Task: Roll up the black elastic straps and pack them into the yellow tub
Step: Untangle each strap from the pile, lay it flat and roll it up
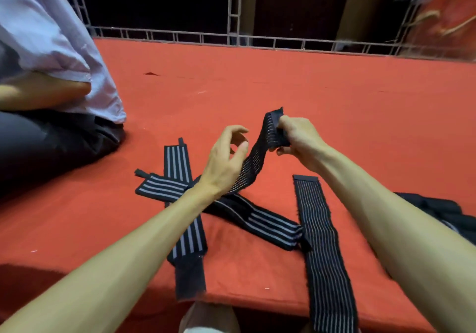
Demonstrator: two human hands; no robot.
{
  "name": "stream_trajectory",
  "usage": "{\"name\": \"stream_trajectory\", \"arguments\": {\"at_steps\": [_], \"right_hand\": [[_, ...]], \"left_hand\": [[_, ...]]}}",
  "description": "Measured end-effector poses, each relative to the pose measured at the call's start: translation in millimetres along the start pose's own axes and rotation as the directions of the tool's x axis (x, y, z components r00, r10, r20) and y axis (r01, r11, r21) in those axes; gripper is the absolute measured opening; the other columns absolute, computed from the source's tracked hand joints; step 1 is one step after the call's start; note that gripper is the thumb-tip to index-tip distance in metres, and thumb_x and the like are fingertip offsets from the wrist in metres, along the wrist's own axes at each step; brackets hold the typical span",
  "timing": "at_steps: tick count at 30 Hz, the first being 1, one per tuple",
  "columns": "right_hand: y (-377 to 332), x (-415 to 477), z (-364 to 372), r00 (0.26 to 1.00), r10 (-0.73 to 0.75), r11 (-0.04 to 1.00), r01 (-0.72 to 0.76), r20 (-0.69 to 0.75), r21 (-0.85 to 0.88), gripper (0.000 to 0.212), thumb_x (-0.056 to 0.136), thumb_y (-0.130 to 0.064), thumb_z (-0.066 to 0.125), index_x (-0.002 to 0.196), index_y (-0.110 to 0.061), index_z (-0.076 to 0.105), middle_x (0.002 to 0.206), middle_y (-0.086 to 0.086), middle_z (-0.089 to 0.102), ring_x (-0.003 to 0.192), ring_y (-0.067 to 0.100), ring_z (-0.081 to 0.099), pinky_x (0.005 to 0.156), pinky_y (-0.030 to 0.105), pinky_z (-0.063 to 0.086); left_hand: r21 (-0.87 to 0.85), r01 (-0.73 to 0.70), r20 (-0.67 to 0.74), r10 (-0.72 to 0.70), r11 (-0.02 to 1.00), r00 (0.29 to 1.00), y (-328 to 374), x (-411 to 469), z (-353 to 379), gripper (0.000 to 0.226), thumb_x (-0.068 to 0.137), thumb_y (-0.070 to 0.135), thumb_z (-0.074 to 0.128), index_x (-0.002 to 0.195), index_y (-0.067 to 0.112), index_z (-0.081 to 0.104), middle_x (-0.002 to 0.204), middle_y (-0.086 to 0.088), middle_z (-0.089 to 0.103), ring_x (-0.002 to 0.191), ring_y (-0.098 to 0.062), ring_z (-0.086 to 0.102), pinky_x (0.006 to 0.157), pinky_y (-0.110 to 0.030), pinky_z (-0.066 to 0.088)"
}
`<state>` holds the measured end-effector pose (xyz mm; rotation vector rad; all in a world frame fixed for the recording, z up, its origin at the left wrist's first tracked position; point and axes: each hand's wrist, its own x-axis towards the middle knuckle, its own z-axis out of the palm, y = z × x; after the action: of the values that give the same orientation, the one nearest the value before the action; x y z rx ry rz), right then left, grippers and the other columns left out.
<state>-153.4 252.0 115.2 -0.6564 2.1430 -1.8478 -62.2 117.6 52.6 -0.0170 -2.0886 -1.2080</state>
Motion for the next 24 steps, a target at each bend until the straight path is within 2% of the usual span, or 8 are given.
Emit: {"name": "stream_trajectory", "arguments": {"at_steps": [2,4,6,8,10,15,20,24], "right_hand": [[-7,-7,-13,0.997,-0.071,0.996,0.068,0.038,0.058,0.021,0.088,-0.001,0.040,0.072,-0.010,0.050,0.054,0.004,0.055,0.045,0.016,0.053,0.040,0.023,0.038],[-14,-13,-22,0.992,-0.094,0.982,0.077,0.089,0.172,0.015,0.086,-0.003,0.039,0.081,-0.009,0.052,0.059,0.004,0.048,0.046,0.014,0.045,0.040,0.021,0.033],[-23,-20,-32,0.984,-0.081,0.957,0.033,0.157,0.289,0.016,0.085,-0.009,0.039,0.088,-0.010,0.054,0.064,0.003,0.047,0.047,0.014,0.043,0.043,0.022,0.032],[-33,-28,-39,0.969,-0.106,0.933,0.019,0.223,0.359,0.015,0.083,-0.013,0.038,0.085,-0.011,0.053,0.062,0.002,0.047,0.046,0.014,0.043,0.044,0.022,0.035],[-42,-35,-45,0.953,-0.155,0.913,0.038,0.260,0.406,0.019,0.084,-0.012,0.033,0.082,-0.009,0.052,0.061,0.003,0.049,0.047,0.015,0.046,0.048,0.023,0.040],[-51,-42,-56,0.936,-0.214,0.834,0.027,0.278,0.551,0.025,0.090,-0.009,0.035,0.091,-0.005,0.061,0.074,0.008,0.063,0.063,0.021,0.061,0.063,0.031,0.051],[-30,-30,-63,0.986,-0.122,0.925,0.073,0.110,0.373,0.028,0.094,-0.010,0.056,0.119,0.003,0.062,0.092,0.007,0.068,0.078,0.016,0.065,0.069,0.025,0.053],[8,-11,-64,1.000,0.005,0.996,-0.004,-0.011,0.085,0.007,0.089,-0.018,0.069,0.091,-0.012,0.066,0.079,0.004,0.064,0.061,0.011,0.056,0.050,0.022,0.039]], "left_hand": [[-0.130,0.144,0.026,-0.141,0.981,0.990,13,7,7,0.063,0.073,0.005,0.047,0.136,0.011,0.040,0.123,-0.005,0.054,0.108,-0.011,0.051,0.088,-0.018,0.039],[-0.130,0.241,0.215,-0.210,0.962,0.954,23,13,12,0.087,0.071,-0.012,0.050,0.149,0.018,0.024,0.143,-0.001,0.041,0.128,-0.010,0.039,0.102,-0.021,0.032],[-0.127,0.284,0.395,-0.215,0.950,0.893,29,15,16,0.095,0.072,-0.020,0.054,0.149,0.024,0.024,0.149,0.002,0.037,0.136,-0.007,0.032,0.112,-0.027,0.025],[-0.145,0.318,0.494,-0.210,0.937,0.844,33,15,18,0.076,0.071,-0.015,0.061,0.138,0.018,0.044,0.137,-0.001,0.053,0.127,-0.009,0.045,0.110,-0.029,0.031],[-0.168,0.319,0.543,-0.183,0.933,0.819,37,10,20,0.051,0.074,-0.008,0.066,0.122,0.006,0.058,0.113,-0.004,0.064,0.106,-0.012,0.058,0.093,-0.025,0.043],[-0.228,0.379,0.579,-0.188,0.897,0.793,52,0,16,0.020,0.089,0.002,0.063,0.107,0.011,0.064,0.094,0.002,0.070,0.084,-0.010,0.064,0.069,-0.024,0.048],[-0.250,0.484,0.636,-0.235,0.839,0.735,61,-12,18,0.023,0.090,0.008,0.064,0.113,0.007,0.061,0.106,-0.009,0.067,0.097,-0.023,0.063,0.080,-0.041,0.053],[-0.215,0.649,0.704,-0.344,0.730,0.621,40,-26,29,0.037,0.090,0.010,0.065,0.124,-0.001,0.056,0.127,-0.026,0.059,0.109,-0.035,0.057,0.103,-0.055,0.039]]}}
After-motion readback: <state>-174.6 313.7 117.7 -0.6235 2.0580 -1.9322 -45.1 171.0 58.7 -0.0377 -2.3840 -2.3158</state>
